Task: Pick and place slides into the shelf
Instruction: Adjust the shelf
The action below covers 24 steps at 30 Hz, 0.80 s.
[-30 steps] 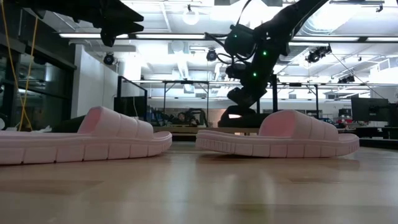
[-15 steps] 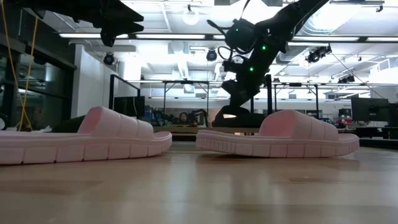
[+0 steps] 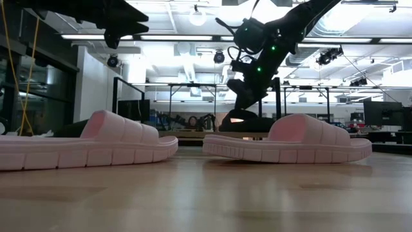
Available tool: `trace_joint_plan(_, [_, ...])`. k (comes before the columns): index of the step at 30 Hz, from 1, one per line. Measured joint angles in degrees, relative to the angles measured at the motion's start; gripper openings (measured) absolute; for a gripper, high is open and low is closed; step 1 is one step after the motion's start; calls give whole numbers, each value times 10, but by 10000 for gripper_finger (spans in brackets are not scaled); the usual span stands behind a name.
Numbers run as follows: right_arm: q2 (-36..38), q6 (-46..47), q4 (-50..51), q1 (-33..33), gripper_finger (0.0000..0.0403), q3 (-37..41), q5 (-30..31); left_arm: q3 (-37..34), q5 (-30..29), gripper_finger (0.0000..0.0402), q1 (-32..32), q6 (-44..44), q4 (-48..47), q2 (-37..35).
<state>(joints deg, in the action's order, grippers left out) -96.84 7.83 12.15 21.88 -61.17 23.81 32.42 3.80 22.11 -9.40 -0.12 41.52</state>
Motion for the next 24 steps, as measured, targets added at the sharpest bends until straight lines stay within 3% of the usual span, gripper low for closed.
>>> trace_joint_plan(11, [0,8,-31,32,177,0,-79,0,7,143,0,0,0,0])
trace_joint_plan(24, [0,35,43,36,177,0,-29,0,7,143,0,1,-8,0])
